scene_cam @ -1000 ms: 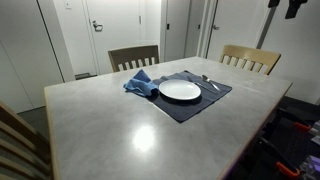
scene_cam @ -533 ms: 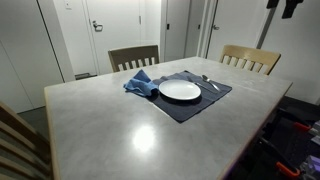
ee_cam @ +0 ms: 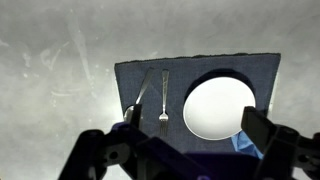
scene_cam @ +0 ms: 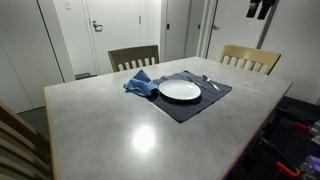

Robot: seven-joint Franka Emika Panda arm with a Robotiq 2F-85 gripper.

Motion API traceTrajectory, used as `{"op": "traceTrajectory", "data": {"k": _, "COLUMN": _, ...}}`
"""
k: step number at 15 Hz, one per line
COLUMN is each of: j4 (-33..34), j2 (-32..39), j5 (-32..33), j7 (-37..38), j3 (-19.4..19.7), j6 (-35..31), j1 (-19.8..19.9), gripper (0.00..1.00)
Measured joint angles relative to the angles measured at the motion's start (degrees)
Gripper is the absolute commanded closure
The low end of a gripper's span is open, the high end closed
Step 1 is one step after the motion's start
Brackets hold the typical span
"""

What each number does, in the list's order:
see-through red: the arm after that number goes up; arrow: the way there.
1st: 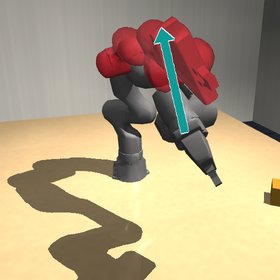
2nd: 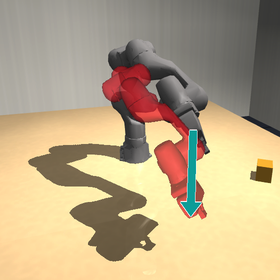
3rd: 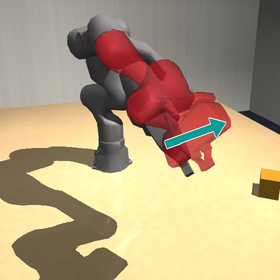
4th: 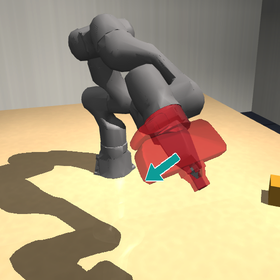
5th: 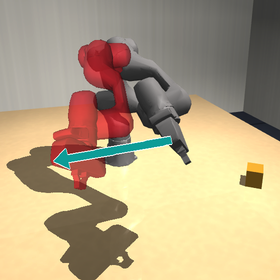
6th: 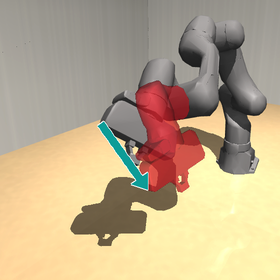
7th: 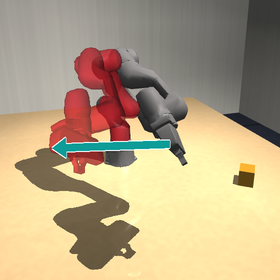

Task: Put the fork on the white plate

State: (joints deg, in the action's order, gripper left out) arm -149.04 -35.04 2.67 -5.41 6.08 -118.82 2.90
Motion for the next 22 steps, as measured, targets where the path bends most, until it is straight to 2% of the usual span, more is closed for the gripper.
{"op": "traceTrajectory", "data": {"k": 5, "j4": 2.8, "j2": 9.9, "j5": 0.4, "j7": -4.8, "j3": 0.0, "j6": -7.2, "j1": -0.6, "gripper": 0.0}}
{"op": "traceTrajectory", "data": {"k": 11, "j4": 8.3, "j2": 21.0, "j5": 0.1, "j7": -9.8, "j3": 0.2, "j6": -11.2, "j1": -1.0, "gripper": 0.0}}
{"op": "traceTrajectory", "data": {"k": 18, "j4": 8.9, "j2": 21.8, "j5": 0.3, "j7": -9.8, "j3": 0.0, "j6": -11.3, "j1": -1.0, "gripper": 0.0}}
{"op": "traceTrajectory", "data": {"k": 22, "j4": 10.1, "j2": 25.0, "j5": -1.2, "j7": -13.9, "j3": -0.2, "j6": -13.0, "j1": -2.4, "gripper": 0.0}}
